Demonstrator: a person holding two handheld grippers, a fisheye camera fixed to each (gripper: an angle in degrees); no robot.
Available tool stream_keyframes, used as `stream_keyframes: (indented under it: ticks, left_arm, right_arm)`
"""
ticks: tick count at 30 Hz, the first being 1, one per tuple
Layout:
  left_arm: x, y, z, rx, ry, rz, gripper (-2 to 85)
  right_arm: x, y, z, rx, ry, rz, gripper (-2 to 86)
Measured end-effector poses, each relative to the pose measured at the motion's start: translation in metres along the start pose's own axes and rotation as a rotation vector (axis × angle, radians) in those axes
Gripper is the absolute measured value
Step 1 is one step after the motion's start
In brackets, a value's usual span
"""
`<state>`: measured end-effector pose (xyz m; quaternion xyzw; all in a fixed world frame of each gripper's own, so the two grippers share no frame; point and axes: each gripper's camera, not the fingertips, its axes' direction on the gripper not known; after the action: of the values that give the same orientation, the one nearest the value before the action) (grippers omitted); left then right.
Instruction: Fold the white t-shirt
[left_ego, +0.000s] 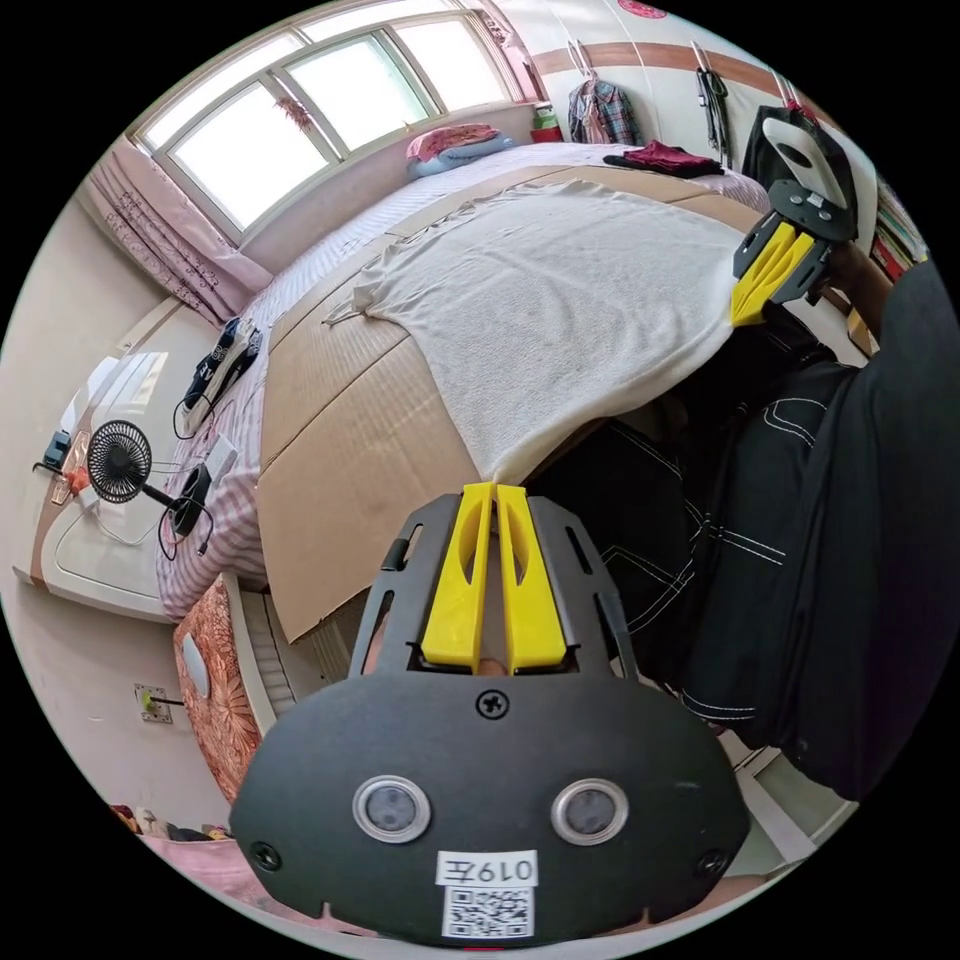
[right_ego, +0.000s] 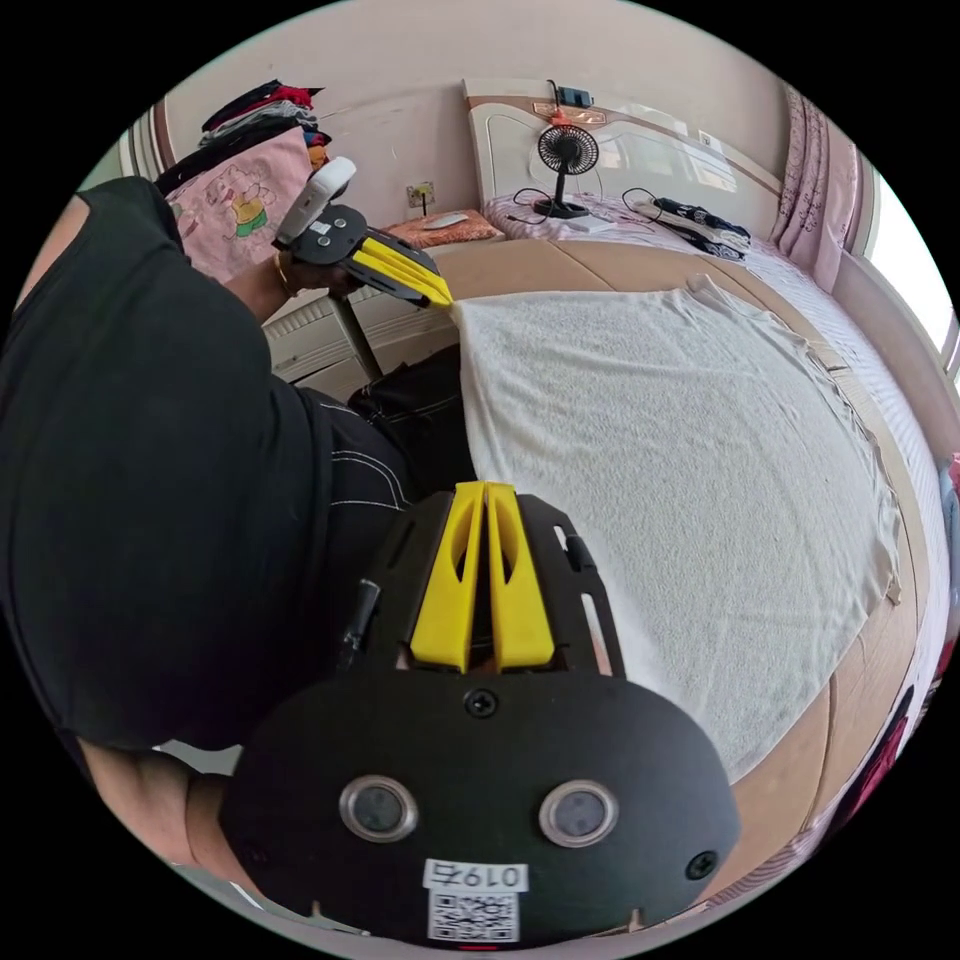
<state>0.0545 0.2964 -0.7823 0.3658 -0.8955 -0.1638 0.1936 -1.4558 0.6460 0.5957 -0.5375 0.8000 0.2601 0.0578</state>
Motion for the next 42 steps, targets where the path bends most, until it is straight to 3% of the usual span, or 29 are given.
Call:
stream_keyframes:
  ticks: [17,23,27,31,36,42]
  left_arm:
    - [-0.003,0.002,0.01,-0.043,0.04,0.085,0.9]
    - [-0.021,0.012,0.006,-0.018,0.116,0.037,1.2]
    - [-0.061,0.014,-0.011,0.152,0.187,-0.183,1.3]
    - [-0.071,0.002,-0.013,0.274,0.227,-0.286,1.3]
    - [-0.049,-0.035,-0.001,0.225,0.206,-0.187,1.2]
    - [-0.033,-0.068,0.019,0.169,0.209,-0.181,1.2]
  right_arm:
    - [-0.032,0.024,-0.015,-0.031,0.007,0.002,-0.3]
    - [-0.022,0.081,-0.078,0.114,0.152,0.255,-0.5]
    - [-0.015,0.132,-0.113,0.22,0.373,0.602,-0.4]
    - [-0.034,0.156,-0.115,0.257,0.418,0.666,0.1]
    - [-0.084,0.127,-0.074,0.02,0.659,0.472,4.2]
    - [-0.104,0.111,-0.04,-0.187,0.724,0.334,6.0]
